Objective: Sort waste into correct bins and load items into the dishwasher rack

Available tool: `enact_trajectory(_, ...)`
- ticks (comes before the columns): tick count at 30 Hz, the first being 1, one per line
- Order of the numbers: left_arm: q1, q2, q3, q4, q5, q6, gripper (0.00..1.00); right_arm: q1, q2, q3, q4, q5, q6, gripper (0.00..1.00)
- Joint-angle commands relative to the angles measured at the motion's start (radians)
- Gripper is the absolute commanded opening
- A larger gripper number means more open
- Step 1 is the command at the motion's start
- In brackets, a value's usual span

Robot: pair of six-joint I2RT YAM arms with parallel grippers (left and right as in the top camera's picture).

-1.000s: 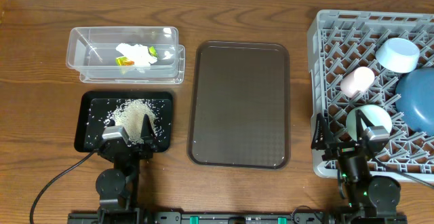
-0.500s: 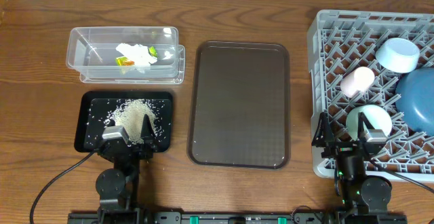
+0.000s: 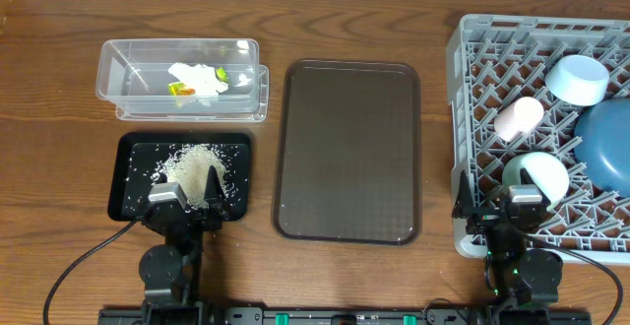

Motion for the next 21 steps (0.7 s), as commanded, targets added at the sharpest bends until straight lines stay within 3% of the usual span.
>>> enact_trajectory(1,0.004,-0.006,-0.019,-0.036,-0.019,0.017,0.90,0.009,-0.007,-0.002,-0.007,0.009,-0.047,0.99)
enact_trajectory(11,0.004,-0.006,-0.019,-0.036,-0.019,0.017,0.90,0.009,-0.007,-0.002,-0.006,0.002,0.117,0.99)
enact_trajectory(21,0.004,-0.006,-0.019,-0.036,-0.019,0.017,0.90,0.005,-0.007,-0.002,-0.005,0.003,0.117,0.99)
